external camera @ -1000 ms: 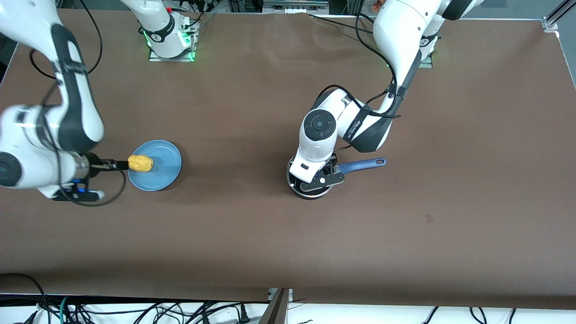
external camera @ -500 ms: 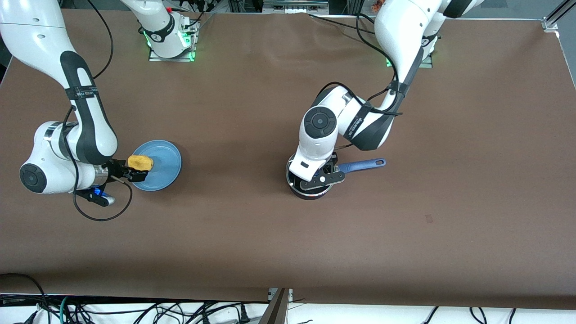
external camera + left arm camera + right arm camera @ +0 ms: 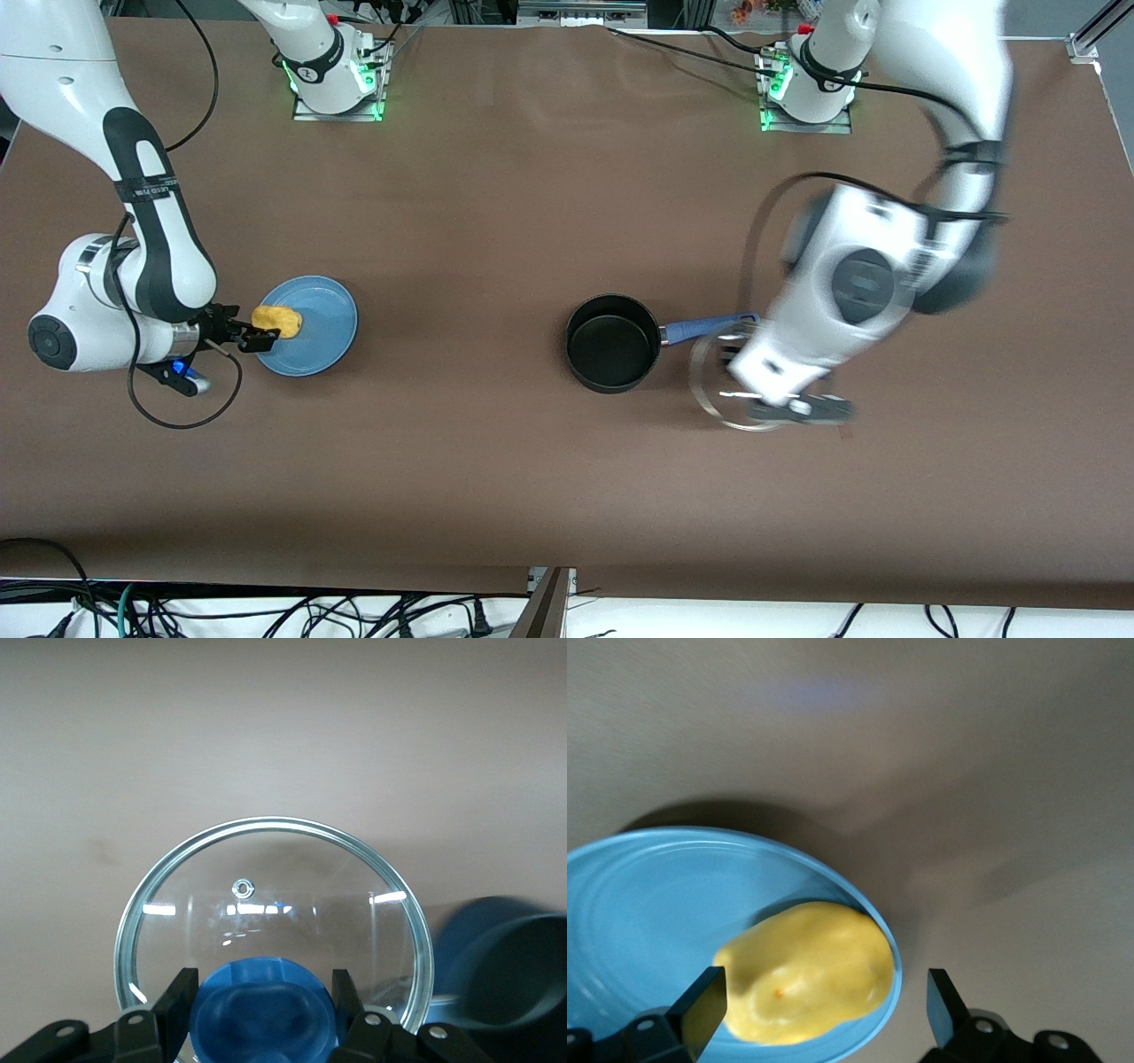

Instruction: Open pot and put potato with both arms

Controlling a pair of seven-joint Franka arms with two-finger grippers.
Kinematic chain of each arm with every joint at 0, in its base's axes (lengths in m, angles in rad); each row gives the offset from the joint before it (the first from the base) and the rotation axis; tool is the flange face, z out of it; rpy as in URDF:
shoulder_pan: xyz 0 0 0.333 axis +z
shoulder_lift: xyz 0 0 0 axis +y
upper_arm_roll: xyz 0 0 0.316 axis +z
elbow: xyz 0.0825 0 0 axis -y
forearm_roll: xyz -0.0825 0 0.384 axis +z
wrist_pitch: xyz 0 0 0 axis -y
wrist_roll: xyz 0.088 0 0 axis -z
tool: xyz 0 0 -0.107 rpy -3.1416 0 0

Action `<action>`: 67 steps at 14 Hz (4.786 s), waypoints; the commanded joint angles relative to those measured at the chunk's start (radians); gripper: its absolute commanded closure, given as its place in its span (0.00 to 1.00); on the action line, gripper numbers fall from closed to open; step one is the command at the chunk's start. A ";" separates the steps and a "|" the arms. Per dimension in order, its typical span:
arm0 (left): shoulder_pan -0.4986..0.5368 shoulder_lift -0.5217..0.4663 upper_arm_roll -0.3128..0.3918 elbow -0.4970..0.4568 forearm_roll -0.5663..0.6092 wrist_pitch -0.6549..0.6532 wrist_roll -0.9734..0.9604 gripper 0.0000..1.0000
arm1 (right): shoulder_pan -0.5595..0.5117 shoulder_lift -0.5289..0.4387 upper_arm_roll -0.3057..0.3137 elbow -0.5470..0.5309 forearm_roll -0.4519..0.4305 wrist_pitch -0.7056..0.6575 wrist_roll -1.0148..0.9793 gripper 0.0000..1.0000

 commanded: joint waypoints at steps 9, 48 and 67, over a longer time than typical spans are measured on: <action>0.439 0.104 0.048 -0.125 -0.072 0.074 0.647 0.59 | -0.018 -0.015 0.017 -0.074 0.113 0.027 -0.010 0.15; 0.337 -0.439 -0.043 -0.072 -0.058 -0.480 0.182 0.00 | 0.521 -0.051 0.168 0.240 0.345 0.188 1.038 0.00; 0.337 -0.436 -0.032 -0.069 -0.063 -0.480 0.182 0.00 | 0.521 -0.683 -0.238 0.045 -0.097 -0.447 -0.068 0.00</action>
